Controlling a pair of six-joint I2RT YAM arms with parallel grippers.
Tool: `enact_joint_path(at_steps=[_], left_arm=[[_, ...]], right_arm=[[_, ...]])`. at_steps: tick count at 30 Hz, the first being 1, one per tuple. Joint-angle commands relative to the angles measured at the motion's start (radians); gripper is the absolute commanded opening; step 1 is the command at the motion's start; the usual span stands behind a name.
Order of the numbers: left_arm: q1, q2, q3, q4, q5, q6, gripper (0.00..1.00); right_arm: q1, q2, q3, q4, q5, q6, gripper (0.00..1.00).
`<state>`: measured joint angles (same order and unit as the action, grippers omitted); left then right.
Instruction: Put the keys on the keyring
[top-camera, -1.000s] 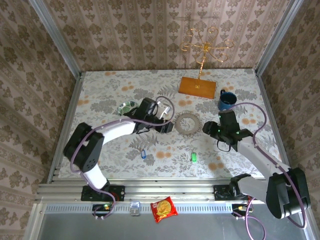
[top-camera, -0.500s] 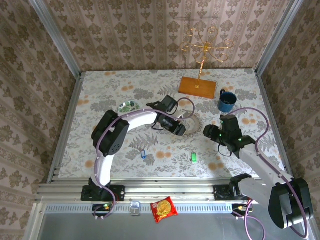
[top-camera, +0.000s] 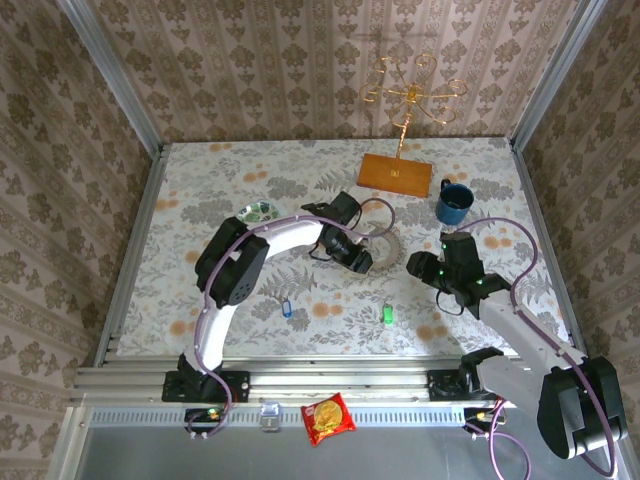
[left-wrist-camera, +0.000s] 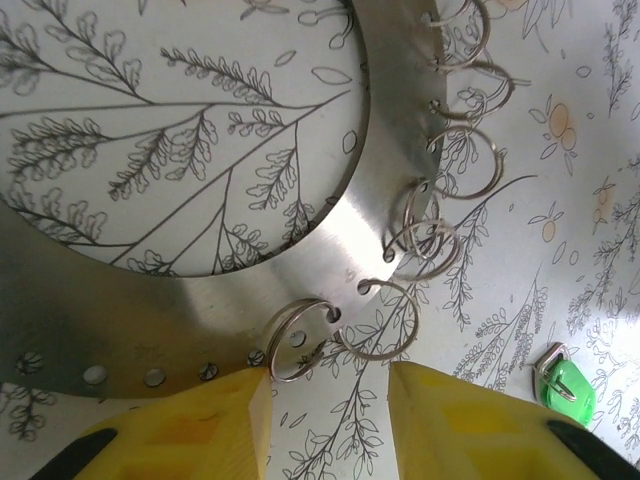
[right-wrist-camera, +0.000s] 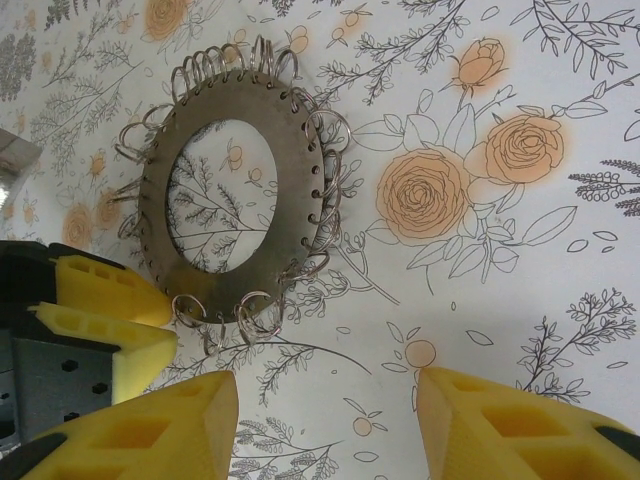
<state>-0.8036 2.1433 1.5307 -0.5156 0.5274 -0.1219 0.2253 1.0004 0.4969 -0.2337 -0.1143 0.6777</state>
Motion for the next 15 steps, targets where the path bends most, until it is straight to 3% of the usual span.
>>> enact_joint_path(at_steps=[1,15], left_arm=[[-0.011,0.022,0.033,-0.043,0.006,0.025,0.34],[-0.030,0.055,0.081,-0.051,0.009,0.017,0.32]], right_arm=[[-0.005,-0.010,-0.012,0.018,-0.021,0.005,0.51],[-0.007,-0.006,-0.018,0.024,-0.025,0.004,0.50]])
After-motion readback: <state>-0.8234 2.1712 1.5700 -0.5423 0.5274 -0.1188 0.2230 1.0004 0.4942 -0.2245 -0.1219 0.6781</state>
